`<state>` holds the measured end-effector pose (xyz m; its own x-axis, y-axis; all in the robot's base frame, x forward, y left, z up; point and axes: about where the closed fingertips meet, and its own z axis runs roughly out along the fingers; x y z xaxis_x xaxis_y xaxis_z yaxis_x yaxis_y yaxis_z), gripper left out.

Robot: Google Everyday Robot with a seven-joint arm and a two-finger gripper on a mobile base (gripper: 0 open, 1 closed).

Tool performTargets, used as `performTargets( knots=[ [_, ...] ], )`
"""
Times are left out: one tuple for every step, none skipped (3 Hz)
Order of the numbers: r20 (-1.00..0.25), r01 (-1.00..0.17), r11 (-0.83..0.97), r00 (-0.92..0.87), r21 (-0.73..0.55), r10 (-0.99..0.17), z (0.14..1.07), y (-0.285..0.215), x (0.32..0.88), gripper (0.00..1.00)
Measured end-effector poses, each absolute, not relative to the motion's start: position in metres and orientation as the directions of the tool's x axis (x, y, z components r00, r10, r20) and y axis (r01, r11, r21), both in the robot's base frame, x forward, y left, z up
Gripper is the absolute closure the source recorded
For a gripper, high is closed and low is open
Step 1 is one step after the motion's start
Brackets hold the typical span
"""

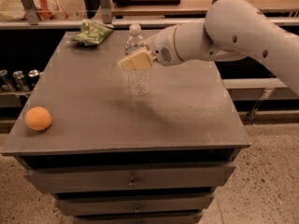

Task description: Move water bottle near green jalapeno chip bag

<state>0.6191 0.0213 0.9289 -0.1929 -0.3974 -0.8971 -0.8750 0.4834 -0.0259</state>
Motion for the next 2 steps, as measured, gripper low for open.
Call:
performTargets(
  knots=[
    [-0.896, -0.878, 0.479, -0.206, -0.009, -0.394, 0.921, 0.024, 0.622, 0.62],
    [-0.907, -0.881, 0.473, -0.187, -0.015, -0.378, 0.933, 0.024, 0.627, 0.87]
  ],
)
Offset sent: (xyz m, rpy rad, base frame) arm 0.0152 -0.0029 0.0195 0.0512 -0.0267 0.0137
